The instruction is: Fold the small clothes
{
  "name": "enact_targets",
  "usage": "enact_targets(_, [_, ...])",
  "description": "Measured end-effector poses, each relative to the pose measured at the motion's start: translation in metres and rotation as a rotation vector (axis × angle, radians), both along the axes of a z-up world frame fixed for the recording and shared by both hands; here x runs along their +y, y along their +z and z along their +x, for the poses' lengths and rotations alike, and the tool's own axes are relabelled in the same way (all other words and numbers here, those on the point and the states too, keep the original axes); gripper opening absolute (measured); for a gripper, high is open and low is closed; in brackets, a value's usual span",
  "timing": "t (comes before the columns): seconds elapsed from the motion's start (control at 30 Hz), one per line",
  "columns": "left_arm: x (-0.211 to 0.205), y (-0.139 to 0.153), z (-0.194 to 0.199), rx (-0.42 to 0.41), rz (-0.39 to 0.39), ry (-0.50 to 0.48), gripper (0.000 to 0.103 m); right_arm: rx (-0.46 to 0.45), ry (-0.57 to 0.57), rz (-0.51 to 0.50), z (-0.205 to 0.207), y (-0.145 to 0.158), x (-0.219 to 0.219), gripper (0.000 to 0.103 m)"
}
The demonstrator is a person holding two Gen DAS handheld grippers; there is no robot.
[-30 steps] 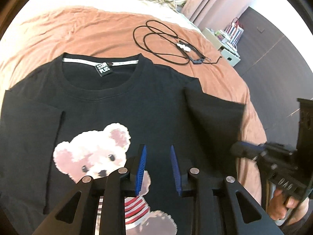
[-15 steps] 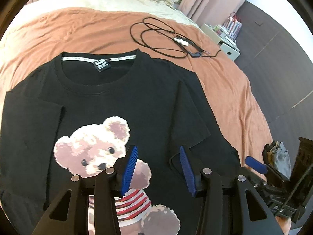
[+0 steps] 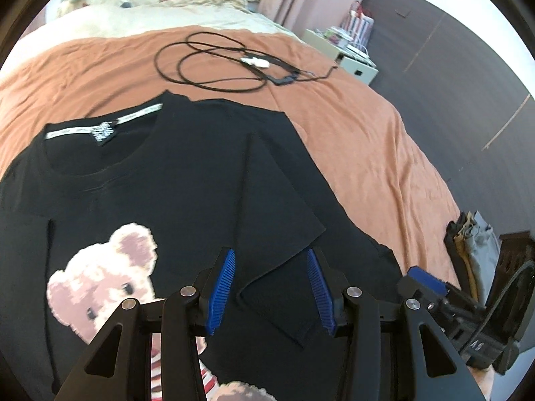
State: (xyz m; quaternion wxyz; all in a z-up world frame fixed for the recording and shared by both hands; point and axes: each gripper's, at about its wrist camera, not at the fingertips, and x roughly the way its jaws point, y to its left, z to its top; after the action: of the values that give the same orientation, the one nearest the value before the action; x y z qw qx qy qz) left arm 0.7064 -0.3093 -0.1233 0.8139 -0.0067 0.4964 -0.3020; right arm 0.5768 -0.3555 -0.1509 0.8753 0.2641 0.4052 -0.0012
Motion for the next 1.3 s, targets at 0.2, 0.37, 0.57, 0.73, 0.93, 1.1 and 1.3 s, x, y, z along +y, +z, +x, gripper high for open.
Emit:
enact_targets(0.2, [-0.028, -0.017, 0.003, 0.004, 0.025, -0.059, 0.047, 0.020, -0.023, 0.049, 0.003, -0.011, -0.008, 0.057])
enact_targets(0.37, [-0.052, -0.030, 0.003, -0.006, 0.063, -0.113, 0.047, 0.020, -0.044, 0.060, 0.003, -0.010, -0.016, 0.057])
enact_targets(0.57, [-0.072, -0.037, 0.009, -0.009, 0.085, -0.142, 0.052, 0.016, -0.054, 0.084, 0.001, -0.013, -0.018, 0.055])
enact_targets(0.73, [-0.086, -0.047, 0.012, -0.014, 0.112, -0.141, 0.055, 0.023, -0.084, 0.103, -0.003, -0.016, -0.025, 0.048])
enact_targets(0.93, [-0.084, -0.049, 0.015, -0.060, 0.166, -0.096, 0.010, 0.032, -0.103, 0.137, -0.006, -0.021, -0.027, 0.048])
enact_targets(1.1, [-0.055, -0.035, 0.024, -0.069, 0.114, -0.049, 0.009, 0.032, -0.099, 0.138, -0.005, -0.018, -0.028, 0.048])
enact_targets(1.3, [-0.009, -0.031, 0.041, -0.046, 0.092, 0.067, 0.009, 0.029, -0.101, 0.153, -0.007, -0.019, -0.031, 0.048])
